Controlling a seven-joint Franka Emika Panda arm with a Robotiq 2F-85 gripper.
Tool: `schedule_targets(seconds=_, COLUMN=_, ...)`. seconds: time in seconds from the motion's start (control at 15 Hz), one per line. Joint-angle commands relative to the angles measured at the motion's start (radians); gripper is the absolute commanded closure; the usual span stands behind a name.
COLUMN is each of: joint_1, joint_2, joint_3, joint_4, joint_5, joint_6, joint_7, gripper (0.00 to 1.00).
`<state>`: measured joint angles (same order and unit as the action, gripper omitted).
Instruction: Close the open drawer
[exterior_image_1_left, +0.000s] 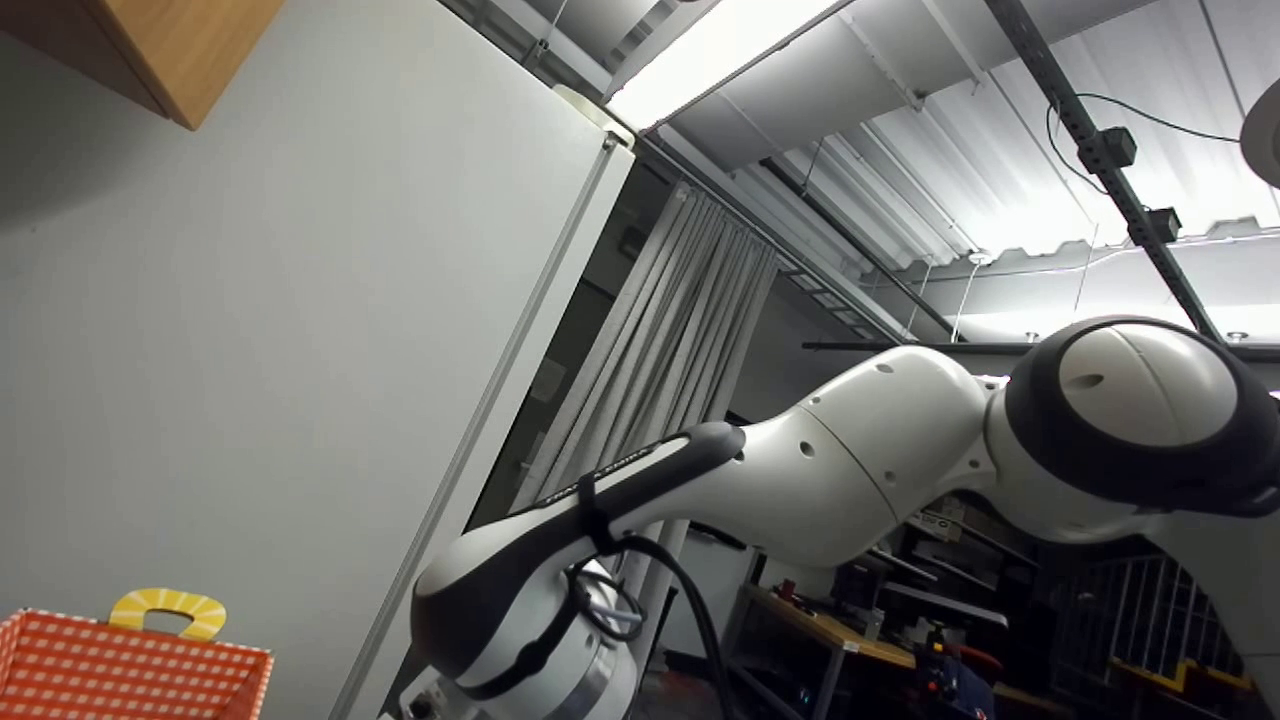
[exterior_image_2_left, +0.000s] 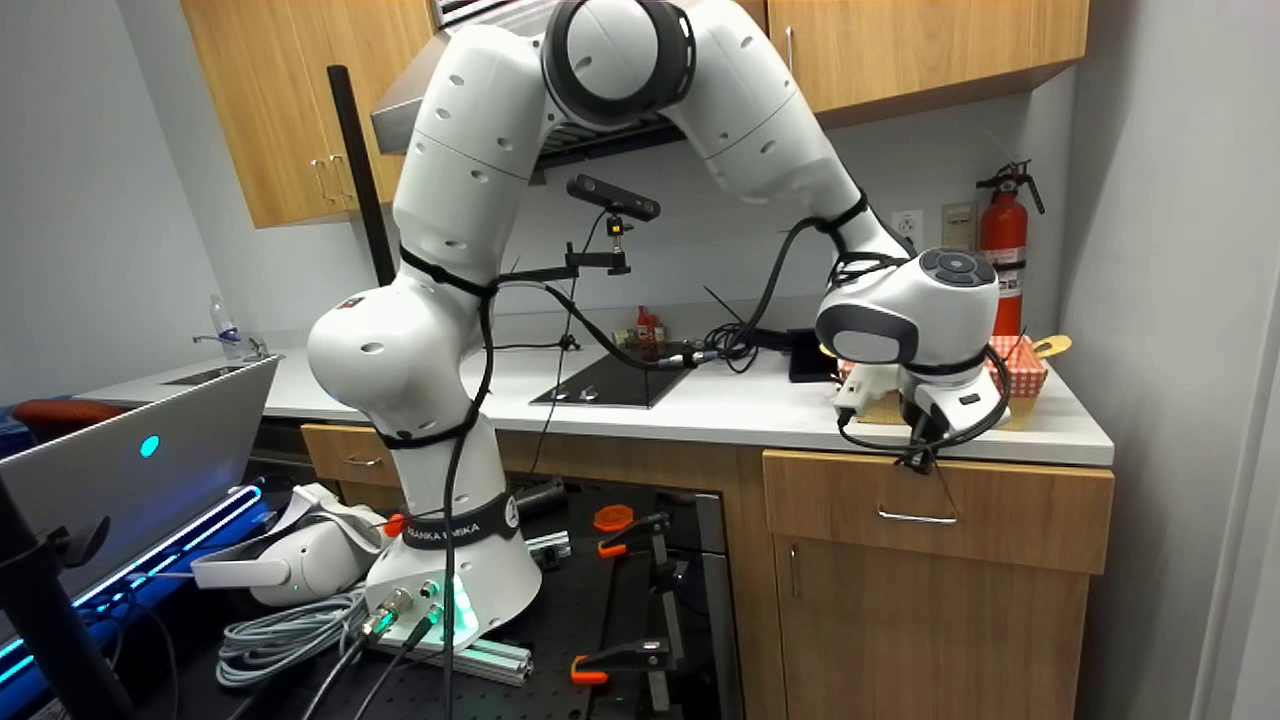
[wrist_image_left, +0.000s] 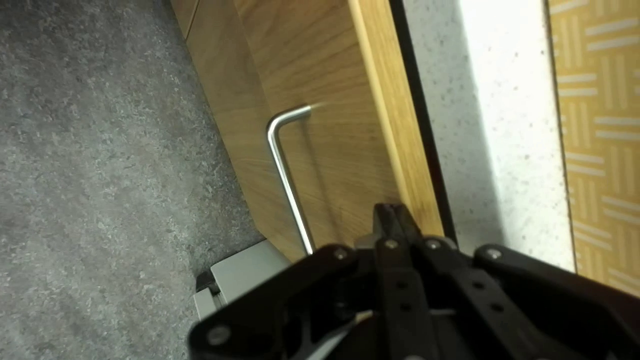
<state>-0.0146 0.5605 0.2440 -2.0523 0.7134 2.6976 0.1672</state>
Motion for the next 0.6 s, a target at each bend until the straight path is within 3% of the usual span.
schedule_targets(seconds=0.0, joint_1=-0.004, joint_2=-0.013, joint_3=0.022, joint_4=-0.018, joint_5=0.072, joint_6=0.013, joint_7=-0.059, gripper=1.00)
schedule_targets(seconds=0.53, joint_1=0.004, joint_2=-0.008, joint_3=0.022, joint_4=-0.010, joint_5=0.122, joint_6=0.001, joint_7=-0.102, gripper=1.00)
